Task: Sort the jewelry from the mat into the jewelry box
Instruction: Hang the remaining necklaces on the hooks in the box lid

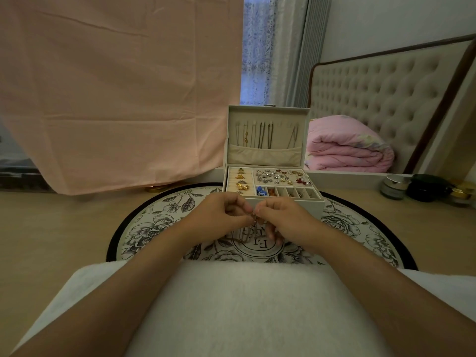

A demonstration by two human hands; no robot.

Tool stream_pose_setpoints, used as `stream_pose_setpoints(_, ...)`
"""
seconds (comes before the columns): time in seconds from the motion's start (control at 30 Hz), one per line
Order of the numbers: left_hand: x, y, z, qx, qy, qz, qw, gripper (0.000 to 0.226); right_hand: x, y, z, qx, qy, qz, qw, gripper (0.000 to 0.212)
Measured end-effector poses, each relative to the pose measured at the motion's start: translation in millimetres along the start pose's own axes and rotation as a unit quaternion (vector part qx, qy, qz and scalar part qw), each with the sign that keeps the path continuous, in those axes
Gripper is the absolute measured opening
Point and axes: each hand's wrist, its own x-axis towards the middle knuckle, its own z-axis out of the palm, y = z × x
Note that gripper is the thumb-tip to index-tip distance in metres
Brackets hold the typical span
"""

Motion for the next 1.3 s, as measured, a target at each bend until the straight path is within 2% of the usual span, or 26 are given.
stream_pose_setpoints(0.1,2.3,1.8,0.4,-0.006,0.012,-0.003,1.0,0.015,-0.2,-1.7,3.7,-0.019,-0.015,0.022,0.999,0.028)
stream_pose_setpoints(0.2,1.9,2.5,-0.6,-0.022,0.009,-0.001,1.0,0.013,-0.8,-2.6,3.0,-0.027,-0.004,0.006,1.0,0.03)
stream_pose_setpoints(0.53,3.1,-0.3,-1.6,-0.026,0.05,-0.018,0.998,0.007,1.0,-0.9,-3.2,0.012,0.028,-0.044,0.999,0.018)
stream_pose_setpoints(0.7,1.8,2.8,1.1,-0.02,0.004,-0.026,0.999,0.013,0.0,-3.5,-2.5,-0.106,-0.012,-0.079,0.991,0.015)
stream_pose_setpoints(0.8,-0.1,1.6,5.0,-0.009,-0.046,-0.031,0.998,0.019,1.1,-2.1,-5.2,-0.209,-0.001,-0.084,0.974,0.012)
stream_pose_setpoints(0.87,-0.5,0.2,5.6,0.001,-0.059,-0.02,0.998,0.021,0.7,-1.8,-6.6,-0.24,0.019,-0.084,0.967,0.011)
stream_pose_setpoints(0.97,0.3,-1.8,0.6,0.062,-0.072,-0.016,0.995,0.024,-0.7,-4.2,-10.1,-0.134,0.036,-0.078,0.987,0.017)
stream_pose_setpoints(1.07,-1.1,-1.9,-2.1,0.062,-0.091,-0.024,0.994,0.028,-2.1,-8.2,-13.1,-0.003,-0.016,0.01,1.0,0.026)
stream_pose_setpoints(1.13,-1.9,-0.2,-2.0,0.034,-0.086,-0.039,0.995,0.027,-0.7,-7.8,-13.0,0.08,-0.056,0.056,0.994,0.031)
stream_pose_setpoints(1.23,-0.2,0.6,-2.6,-0.052,-0.037,-0.078,0.995,0.025,3.3,-1.1,-17.5,0.053,-0.058,0.051,0.996,0.036)
stream_pose_setpoints(1.3,2.8,-1.1,-4.7,-0.159,-0.018,-0.088,0.983,0.025,1.4,0.2,-19.8,0.041,-0.039,0.03,0.998,0.03)
